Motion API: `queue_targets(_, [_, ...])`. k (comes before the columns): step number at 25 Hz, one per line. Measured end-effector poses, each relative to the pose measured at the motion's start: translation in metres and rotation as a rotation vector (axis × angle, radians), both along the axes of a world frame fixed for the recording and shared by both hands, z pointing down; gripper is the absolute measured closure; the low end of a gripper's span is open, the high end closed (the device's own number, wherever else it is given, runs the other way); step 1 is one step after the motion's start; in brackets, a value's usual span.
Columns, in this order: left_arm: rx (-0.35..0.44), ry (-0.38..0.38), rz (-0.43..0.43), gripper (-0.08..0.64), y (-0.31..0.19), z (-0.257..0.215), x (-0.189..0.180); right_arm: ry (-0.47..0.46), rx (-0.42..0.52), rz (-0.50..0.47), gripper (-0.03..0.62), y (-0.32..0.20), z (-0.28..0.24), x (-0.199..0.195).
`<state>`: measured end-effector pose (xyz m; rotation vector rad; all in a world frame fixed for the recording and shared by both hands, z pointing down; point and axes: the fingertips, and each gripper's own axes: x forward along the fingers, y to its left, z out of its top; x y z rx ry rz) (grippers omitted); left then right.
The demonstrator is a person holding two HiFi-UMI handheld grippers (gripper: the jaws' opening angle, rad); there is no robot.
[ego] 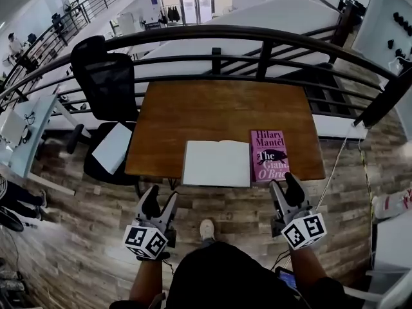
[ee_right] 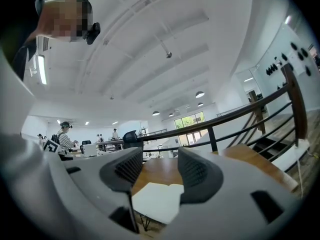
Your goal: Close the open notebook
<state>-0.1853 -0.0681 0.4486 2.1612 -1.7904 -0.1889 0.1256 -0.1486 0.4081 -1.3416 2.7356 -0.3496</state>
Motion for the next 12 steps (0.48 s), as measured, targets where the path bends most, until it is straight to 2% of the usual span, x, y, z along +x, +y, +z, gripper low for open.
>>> queue_targets(6, [-0.081,0.013,0.023,0.262,-0.034,0.037,-0.014,0.006,-0.026,0.003,0.38,-0.033,0.013,-0.023])
queue_targets(12, [-0.186,0.059,0.047,0.279,-0.047,0.08,-0.025,0.027,-0.088,-0.019,0.38,-0.043,0.039,-0.052])
